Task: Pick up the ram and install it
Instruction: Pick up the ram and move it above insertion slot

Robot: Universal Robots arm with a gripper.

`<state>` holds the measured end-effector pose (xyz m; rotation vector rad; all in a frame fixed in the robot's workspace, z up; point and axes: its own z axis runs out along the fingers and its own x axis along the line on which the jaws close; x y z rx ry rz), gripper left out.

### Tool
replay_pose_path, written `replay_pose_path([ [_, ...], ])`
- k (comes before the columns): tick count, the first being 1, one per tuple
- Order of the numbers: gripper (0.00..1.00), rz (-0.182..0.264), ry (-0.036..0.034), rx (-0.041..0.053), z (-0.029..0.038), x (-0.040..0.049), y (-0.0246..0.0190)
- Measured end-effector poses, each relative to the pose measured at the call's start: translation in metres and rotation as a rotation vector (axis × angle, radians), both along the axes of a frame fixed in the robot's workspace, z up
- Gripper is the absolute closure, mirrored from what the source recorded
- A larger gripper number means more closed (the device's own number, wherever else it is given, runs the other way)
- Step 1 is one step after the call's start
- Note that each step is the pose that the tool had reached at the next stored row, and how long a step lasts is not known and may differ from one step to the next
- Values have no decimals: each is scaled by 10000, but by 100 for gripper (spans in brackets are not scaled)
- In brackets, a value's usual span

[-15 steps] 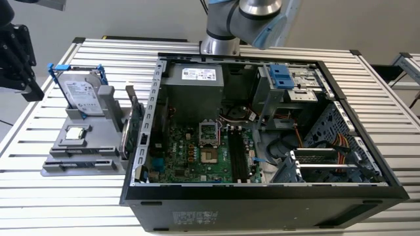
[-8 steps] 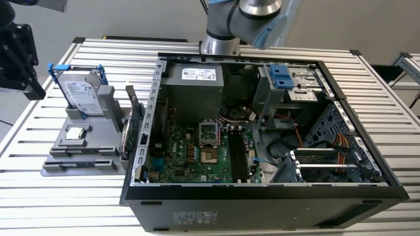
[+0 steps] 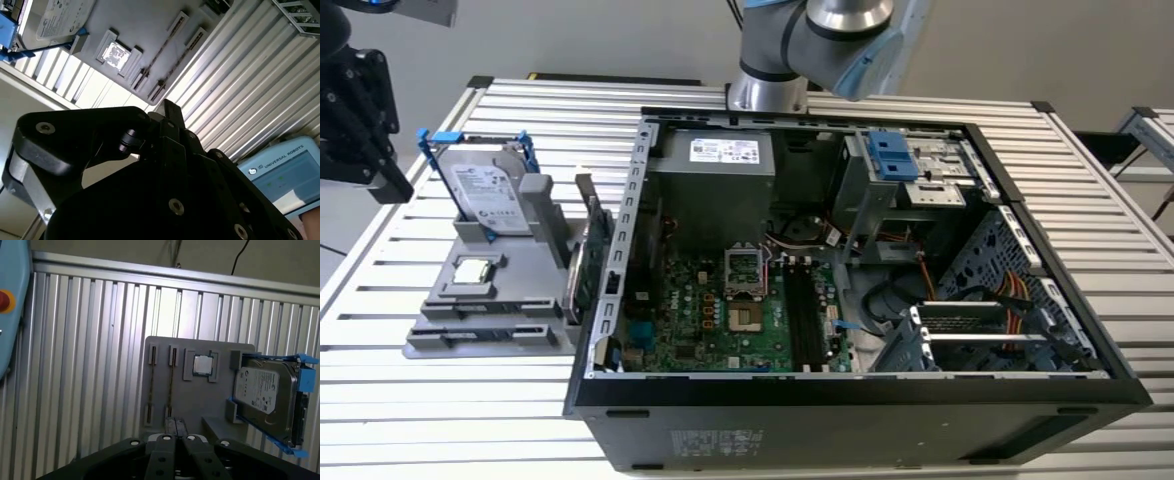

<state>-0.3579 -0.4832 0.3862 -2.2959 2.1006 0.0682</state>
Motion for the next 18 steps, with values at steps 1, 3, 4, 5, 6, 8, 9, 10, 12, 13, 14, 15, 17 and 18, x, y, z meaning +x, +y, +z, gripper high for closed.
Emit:
replay_pose_path([
  [1, 100, -4, 0, 0, 0, 0, 0],
  [3, 100, -14, 0, 0, 0, 0, 0],
  [4, 0, -19, 0, 0, 0, 0, 0],
  [5, 0, -24, 0, 0, 0, 0, 0],
  [6, 0, -28, 0, 1, 0, 0, 0],
  [8, 0, -38, 0, 1, 0, 0, 0],
  [9, 0, -43, 0, 1, 0, 0, 0],
  [10, 0, -47, 0, 1, 0, 0, 0],
  [12, 0, -57, 0, 1, 0, 0, 0],
  [13, 0, -62, 0, 1, 0, 0, 0],
  [14, 0, -66, 0, 1, 0, 0, 0],
  [15, 0, -71, 0, 1, 0, 0, 0],
  [17, 0, -81, 0, 2, 0, 0, 0],
  [18, 0, -85, 0, 1, 0, 0, 0],
])
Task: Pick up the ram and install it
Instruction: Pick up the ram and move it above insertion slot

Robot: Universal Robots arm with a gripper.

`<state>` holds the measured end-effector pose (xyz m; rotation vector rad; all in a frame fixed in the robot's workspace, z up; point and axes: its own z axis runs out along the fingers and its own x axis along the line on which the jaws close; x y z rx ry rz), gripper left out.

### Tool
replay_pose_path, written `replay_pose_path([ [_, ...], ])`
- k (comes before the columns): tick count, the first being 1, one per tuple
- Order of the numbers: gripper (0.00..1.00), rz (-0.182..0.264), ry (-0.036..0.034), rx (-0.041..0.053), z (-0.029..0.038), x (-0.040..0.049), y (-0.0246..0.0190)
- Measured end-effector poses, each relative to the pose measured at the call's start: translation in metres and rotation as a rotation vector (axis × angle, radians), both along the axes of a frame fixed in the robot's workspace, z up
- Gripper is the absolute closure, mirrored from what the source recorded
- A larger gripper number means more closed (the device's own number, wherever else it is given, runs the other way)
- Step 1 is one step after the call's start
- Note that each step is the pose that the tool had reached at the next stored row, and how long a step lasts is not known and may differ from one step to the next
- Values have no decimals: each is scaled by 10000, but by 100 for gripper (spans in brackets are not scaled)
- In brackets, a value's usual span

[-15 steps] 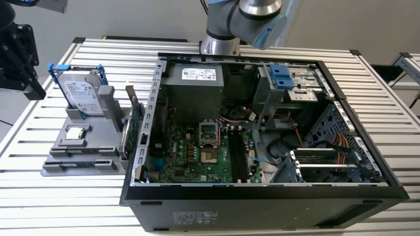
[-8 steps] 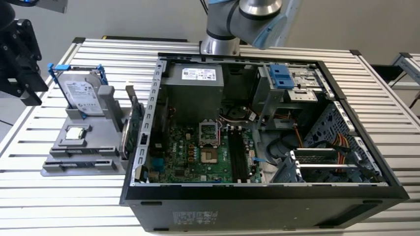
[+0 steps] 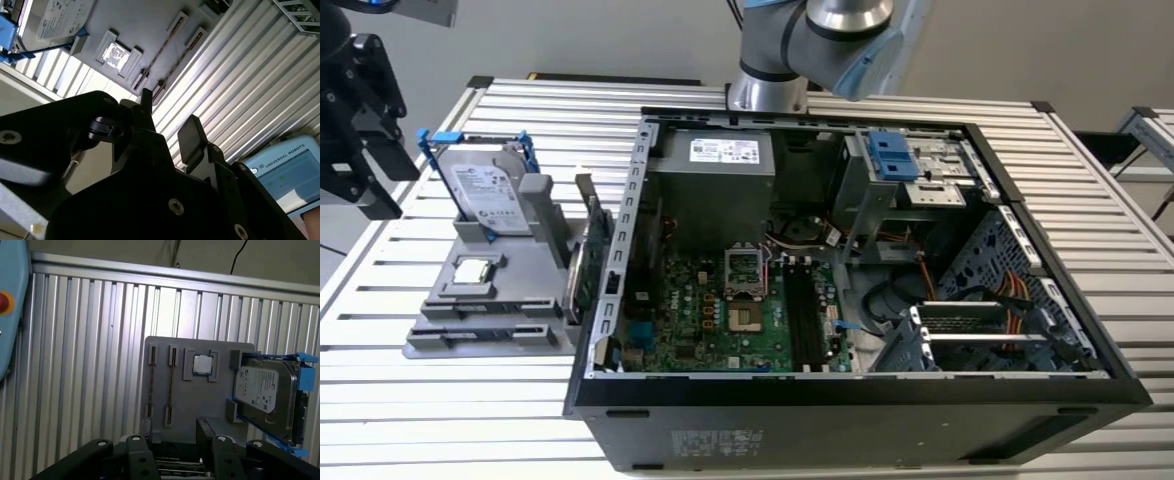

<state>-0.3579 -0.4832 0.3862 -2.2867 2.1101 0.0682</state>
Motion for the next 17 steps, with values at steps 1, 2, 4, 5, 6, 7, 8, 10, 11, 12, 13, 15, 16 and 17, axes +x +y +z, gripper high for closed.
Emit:
replay_pose_path([
  [1, 0, -5, 0, 0, 0, 0, 0],
  [2, 0, -10, 0, 0, 0, 0, 0],
  [4, 0, -19, 0, 1, 0, 0, 0],
  [5, 0, -23, -1, 1, 0, 0, 0],
  [6, 0, -26, 0, 0, 0, 0, 0],
  [7, 0, -35, 0, 1, -2, 0, 0],
  [8, 0, -59, -1, 1, -4, 0, 0],
  [10, 0, -115, -1, 1, -10, 0, 0],
  [11, 0, -139, -1, 1, -13, 0, 0],
  [12, 0, -161, -1, 1, -17, 0, 0],
  [13, 0, -180, -1, 1, -20, 0, 0],
  [15, 0, -215, -2, 1, -27, 0, 0],
  [16, 0, -226, -1, 1, -29, 0, 0],
  [17, 0, -236, 0, -1, -32, 0, 0],
])
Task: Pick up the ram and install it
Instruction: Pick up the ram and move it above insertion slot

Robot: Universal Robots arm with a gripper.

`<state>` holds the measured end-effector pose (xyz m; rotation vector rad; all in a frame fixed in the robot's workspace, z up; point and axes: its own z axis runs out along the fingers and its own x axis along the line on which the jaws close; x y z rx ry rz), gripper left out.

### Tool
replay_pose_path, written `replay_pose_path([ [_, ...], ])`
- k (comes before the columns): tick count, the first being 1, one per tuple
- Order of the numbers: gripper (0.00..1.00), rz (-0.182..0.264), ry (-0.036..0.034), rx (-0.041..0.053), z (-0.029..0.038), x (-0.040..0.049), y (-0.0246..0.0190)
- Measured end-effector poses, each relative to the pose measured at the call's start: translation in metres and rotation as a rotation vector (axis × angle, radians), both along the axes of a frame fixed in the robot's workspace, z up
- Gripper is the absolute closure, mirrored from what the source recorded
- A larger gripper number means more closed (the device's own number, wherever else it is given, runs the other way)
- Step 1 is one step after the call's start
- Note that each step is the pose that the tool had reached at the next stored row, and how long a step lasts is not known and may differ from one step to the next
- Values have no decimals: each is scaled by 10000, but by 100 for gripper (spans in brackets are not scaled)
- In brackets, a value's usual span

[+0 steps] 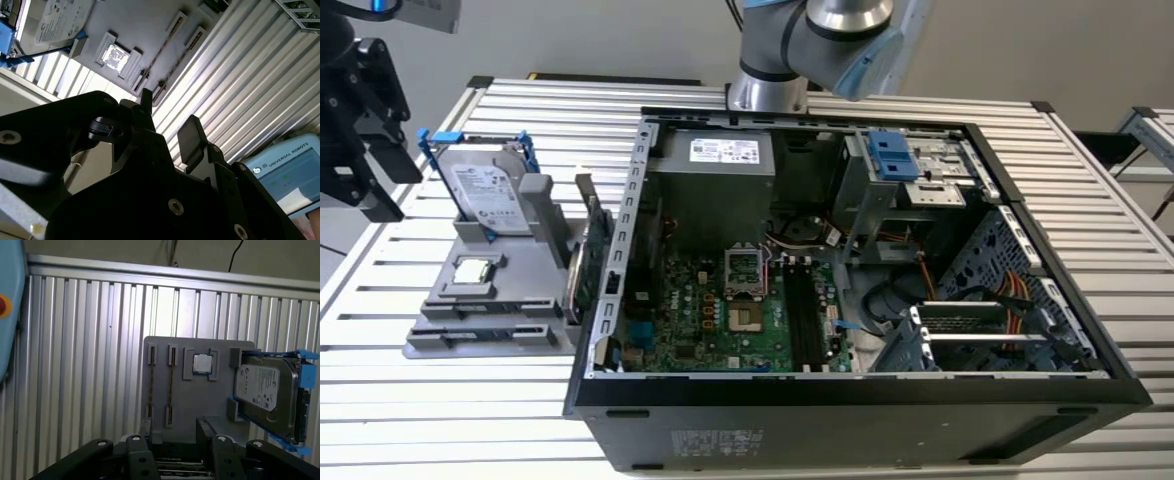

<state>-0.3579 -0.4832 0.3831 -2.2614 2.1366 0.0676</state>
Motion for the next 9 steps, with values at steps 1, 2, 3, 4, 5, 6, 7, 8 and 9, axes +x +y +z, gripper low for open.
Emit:
replay_pose_path([
  [1, 0, -5, -4, 3, -8, 0, 0],
  [2, 0, -12, -3, 2, -13, 0, 0],
  [3, 0, -20, -3, 2, -18, 0, 0],
  [4, 0, -25, -3, 2, -24, 1, 0],
  [5, 0, -28, -2, 1, -29, 0, 0],
  [6, 0, -31, -2, 1, -34, 1, 0],
  [7, 0, -33, -3, 1, -40, 0, 0],
  [8, 0, -34, -2, 1, -44, 0, 0],
  [9, 0, -34, -2, 1, -48, 0, 0],
])
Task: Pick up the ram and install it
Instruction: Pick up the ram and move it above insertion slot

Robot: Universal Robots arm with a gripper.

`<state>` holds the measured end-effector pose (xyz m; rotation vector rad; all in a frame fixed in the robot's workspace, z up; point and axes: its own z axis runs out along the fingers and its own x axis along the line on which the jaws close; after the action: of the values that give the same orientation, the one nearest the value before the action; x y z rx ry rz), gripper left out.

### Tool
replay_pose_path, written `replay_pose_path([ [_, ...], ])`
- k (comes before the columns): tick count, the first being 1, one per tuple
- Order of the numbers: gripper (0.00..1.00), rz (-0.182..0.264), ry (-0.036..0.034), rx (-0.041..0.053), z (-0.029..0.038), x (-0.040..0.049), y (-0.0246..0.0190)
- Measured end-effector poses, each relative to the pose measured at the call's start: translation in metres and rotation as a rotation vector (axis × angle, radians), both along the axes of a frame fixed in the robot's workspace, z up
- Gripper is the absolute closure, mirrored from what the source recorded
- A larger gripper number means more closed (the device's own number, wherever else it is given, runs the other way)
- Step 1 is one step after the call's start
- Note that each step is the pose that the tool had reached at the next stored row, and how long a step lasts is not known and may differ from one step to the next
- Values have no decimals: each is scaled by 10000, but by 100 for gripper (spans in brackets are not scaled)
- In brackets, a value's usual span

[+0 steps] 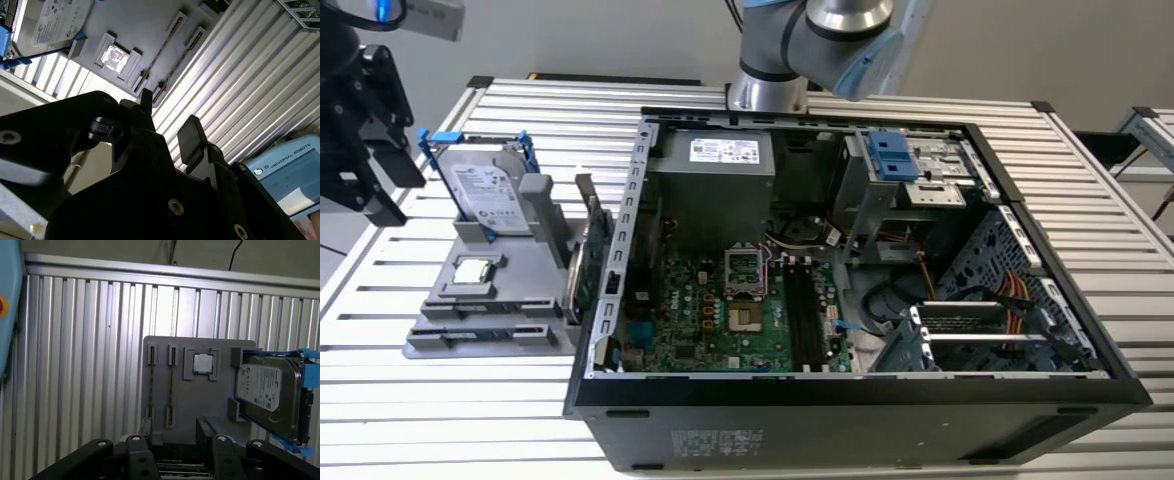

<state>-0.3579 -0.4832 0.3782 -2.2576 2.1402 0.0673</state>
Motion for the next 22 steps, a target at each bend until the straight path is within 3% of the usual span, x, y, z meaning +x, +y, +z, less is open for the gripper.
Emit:
replay_pose_path([
  [22, 0, -7, -4, 1, -98, 0, 0],
])
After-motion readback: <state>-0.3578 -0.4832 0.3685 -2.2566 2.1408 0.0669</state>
